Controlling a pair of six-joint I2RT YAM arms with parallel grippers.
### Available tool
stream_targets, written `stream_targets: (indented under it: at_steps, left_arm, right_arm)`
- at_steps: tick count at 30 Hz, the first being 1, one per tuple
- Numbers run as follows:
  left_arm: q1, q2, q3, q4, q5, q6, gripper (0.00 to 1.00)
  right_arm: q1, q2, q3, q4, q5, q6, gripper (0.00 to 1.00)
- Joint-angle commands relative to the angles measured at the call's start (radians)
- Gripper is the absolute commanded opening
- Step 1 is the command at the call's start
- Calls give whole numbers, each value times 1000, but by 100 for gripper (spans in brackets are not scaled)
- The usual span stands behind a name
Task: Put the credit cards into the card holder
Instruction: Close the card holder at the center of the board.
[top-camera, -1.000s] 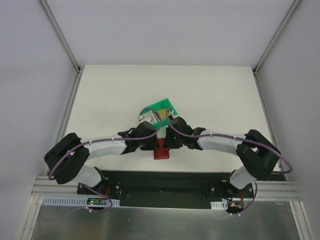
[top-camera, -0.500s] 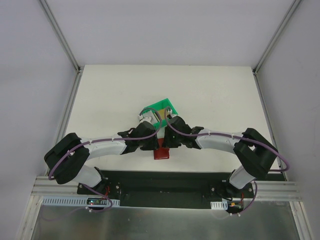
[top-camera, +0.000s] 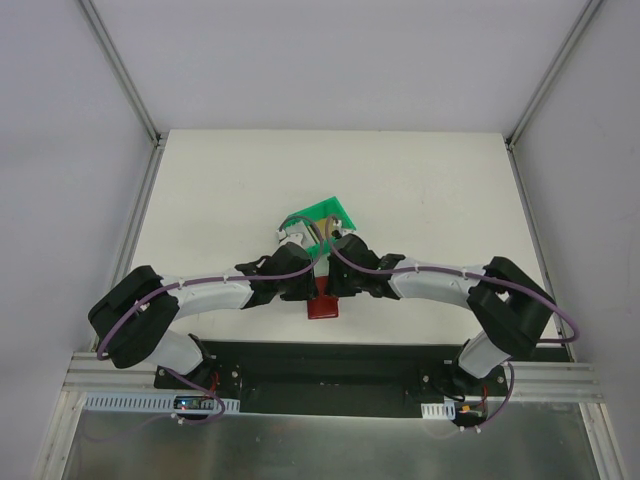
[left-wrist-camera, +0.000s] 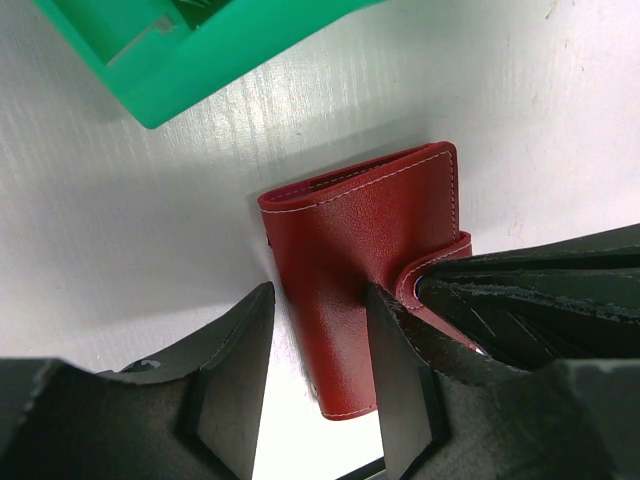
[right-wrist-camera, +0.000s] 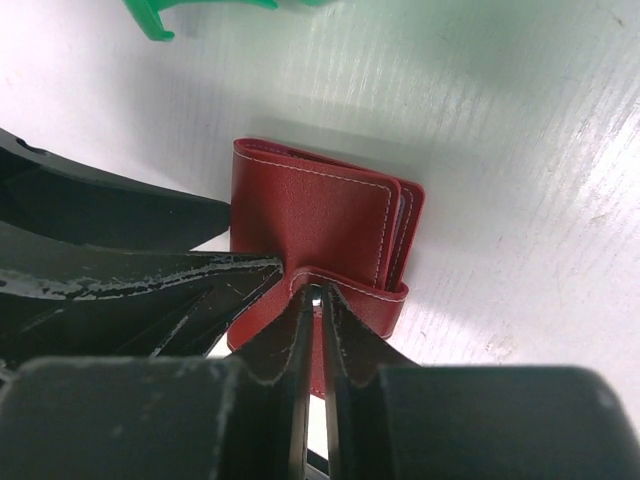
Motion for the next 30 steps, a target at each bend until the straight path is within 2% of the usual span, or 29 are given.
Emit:
stream_targets:
  at_steps: [1,15,26,30]
  left_arm:
    - [4,20,2,-69,11,17,41]
    - [4,18,-2,-69,13,3,41]
    - [4,12,-12,-65,8,-9,41]
    - [2,6,-15,-65,3,-12,41]
  right_arm:
    - [26,39,37,-103,61,-32,8]
    - [51,108,85,-199,91,-23,6]
    - [49,206,191,-386,104,-13,5]
    - [46,182,177,-364,107,-16,5]
